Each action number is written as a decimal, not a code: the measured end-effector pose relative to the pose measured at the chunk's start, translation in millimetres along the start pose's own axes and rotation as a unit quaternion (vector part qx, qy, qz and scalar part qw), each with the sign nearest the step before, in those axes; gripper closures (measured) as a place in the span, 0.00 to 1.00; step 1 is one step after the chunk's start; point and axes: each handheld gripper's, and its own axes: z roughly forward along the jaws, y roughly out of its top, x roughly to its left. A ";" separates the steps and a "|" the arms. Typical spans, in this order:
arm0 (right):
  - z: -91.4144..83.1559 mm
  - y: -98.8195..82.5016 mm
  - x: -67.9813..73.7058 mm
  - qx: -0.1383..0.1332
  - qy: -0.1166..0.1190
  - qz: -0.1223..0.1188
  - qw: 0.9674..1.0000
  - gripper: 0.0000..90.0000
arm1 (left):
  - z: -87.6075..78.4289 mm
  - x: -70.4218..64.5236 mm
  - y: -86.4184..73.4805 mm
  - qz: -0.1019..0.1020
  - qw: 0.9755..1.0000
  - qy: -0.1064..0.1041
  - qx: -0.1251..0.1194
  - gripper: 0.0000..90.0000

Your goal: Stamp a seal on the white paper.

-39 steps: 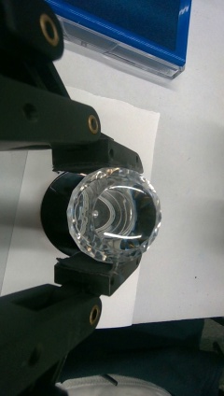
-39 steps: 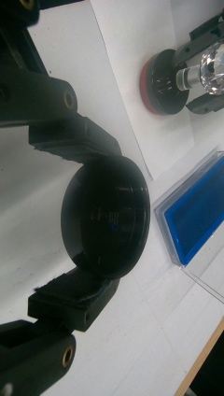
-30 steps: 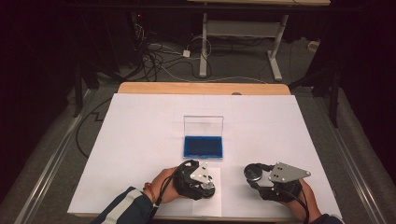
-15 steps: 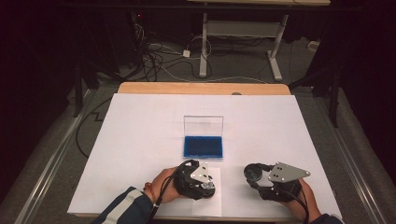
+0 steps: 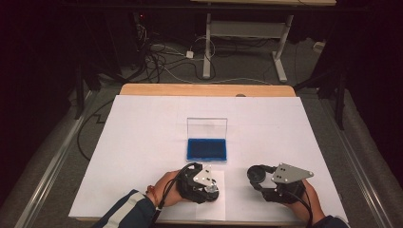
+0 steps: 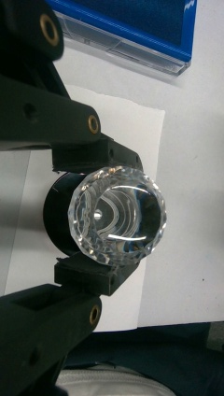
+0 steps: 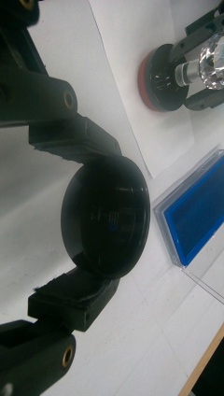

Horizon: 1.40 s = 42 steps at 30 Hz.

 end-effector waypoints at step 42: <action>1.1 0.4 -1.7 -0.002 0.005 0.001 1.000 0.43 | 0.8 0.8 -2.3 -0.010 1.000 -0.008 -0.001 0.61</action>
